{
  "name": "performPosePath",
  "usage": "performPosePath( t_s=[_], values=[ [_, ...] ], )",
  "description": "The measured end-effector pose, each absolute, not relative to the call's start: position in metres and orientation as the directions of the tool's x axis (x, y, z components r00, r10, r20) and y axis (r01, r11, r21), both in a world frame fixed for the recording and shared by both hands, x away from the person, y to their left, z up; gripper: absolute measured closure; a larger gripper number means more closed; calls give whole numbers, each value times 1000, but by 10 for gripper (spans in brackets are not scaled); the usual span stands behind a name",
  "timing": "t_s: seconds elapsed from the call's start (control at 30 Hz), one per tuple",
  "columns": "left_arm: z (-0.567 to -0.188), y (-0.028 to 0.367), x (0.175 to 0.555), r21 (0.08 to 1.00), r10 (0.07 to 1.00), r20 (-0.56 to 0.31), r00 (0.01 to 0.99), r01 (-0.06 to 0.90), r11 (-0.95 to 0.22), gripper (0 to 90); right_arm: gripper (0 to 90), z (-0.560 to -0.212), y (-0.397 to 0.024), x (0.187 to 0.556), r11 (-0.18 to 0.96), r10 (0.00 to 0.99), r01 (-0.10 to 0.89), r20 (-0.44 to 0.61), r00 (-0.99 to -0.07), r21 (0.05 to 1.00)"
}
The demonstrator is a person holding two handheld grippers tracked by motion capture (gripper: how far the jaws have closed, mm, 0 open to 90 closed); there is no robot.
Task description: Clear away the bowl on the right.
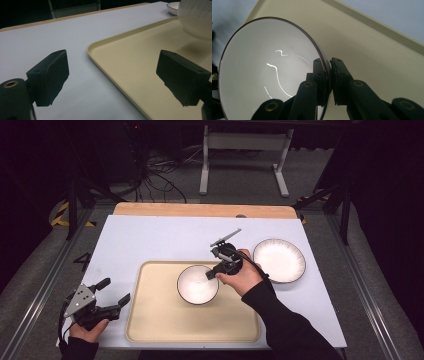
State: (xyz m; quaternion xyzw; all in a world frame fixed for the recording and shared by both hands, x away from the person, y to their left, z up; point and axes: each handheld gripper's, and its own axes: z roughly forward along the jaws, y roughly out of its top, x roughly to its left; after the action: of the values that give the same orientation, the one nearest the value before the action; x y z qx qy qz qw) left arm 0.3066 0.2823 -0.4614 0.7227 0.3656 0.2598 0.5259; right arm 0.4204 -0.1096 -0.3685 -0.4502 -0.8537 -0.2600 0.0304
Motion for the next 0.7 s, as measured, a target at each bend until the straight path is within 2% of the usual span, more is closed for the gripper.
performPosePath(
  t_s=[0.7],
  values=[
    [-461,282,307,950,799,-8,601,253,-181,119,825,-395,-93,418,517,730,781,297,-616,350]
  ],
)
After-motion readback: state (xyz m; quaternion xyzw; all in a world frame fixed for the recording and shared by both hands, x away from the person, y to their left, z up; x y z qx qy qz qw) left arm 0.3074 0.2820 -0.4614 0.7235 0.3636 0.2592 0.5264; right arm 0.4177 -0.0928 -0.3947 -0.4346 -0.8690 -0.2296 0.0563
